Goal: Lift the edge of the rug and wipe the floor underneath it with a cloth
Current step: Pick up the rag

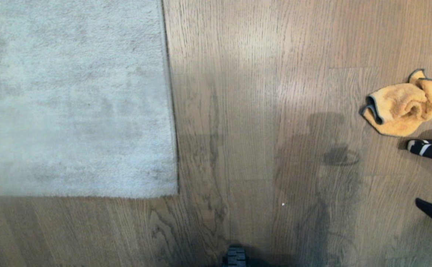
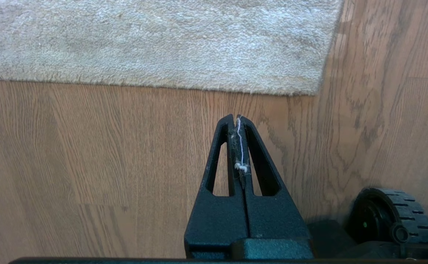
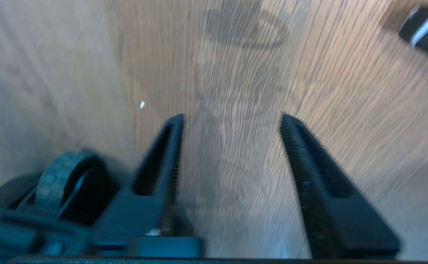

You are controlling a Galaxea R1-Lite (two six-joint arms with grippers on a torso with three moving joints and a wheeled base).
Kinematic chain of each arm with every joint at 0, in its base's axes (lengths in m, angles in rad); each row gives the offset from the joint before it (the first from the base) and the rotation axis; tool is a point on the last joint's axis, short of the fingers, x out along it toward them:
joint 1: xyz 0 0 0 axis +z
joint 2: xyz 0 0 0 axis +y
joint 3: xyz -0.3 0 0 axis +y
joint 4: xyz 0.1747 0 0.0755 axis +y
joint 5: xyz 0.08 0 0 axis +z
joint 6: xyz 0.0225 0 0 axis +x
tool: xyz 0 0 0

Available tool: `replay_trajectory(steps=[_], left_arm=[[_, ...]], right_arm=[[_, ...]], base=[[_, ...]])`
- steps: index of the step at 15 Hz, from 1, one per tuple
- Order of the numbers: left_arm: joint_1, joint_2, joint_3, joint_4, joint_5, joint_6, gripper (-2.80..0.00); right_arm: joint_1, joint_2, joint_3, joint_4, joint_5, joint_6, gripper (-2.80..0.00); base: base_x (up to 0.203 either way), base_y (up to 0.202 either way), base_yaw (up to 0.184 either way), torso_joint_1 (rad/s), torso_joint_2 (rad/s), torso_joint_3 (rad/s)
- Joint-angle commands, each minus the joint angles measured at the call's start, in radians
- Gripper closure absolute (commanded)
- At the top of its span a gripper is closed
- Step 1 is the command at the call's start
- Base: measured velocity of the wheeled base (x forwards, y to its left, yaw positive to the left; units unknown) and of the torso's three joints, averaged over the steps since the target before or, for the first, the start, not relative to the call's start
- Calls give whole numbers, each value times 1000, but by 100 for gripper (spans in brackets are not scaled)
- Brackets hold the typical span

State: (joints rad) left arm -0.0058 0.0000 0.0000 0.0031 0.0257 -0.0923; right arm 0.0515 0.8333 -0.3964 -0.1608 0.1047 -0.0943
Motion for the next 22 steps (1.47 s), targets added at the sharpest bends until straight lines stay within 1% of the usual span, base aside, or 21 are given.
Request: replay_trajectory(steps=[1, 2, 6, 8, 10, 15, 18, 21, 22], left_arm=[[0, 0, 0, 0, 0, -1, 0], [0, 0, 0, 0, 0, -1, 0], [0, 0, 0, 0, 0, -1, 0], [0, 0, 0, 0, 0, -1, 0], [0, 0, 0, 0, 0, -1, 0], [0, 0, 0, 0, 0, -1, 0], [0, 0, 0, 0, 0, -1, 0], [0, 0, 0, 0, 0, -1, 0], [0, 0, 0, 0, 0, -1, 0]], right_arm=[[-15, 111, 0, -70, 0, 0, -280], [-39, 159, 0, -121, 0, -1, -280], [-204, 331, -11, -338, 1, -2, -280], [-248, 388, -64, -372, 2, 1, -280], [-268, 434, -127, -382, 3, 4, -280], [-278, 503, -158, -475, 3, 5, -280], [-311, 551, -215, -497, 3, 5, -280], [-334, 612, -255, -580, 4, 11, -280], [-338, 630, -272, -601, 4, 27, -280]], base=[[0, 0, 0, 0, 0, 0], [0, 0, 0, 0, 0, 0], [0, 0, 0, 0, 0, 0], [0, 0, 0, 0, 0, 0], [0, 0, 0, 0, 0, 0], [0, 0, 0, 0, 0, 0], [0, 0, 0, 0, 0, 0], [0, 0, 0, 0, 0, 0], [0, 0, 0, 0, 0, 0]])
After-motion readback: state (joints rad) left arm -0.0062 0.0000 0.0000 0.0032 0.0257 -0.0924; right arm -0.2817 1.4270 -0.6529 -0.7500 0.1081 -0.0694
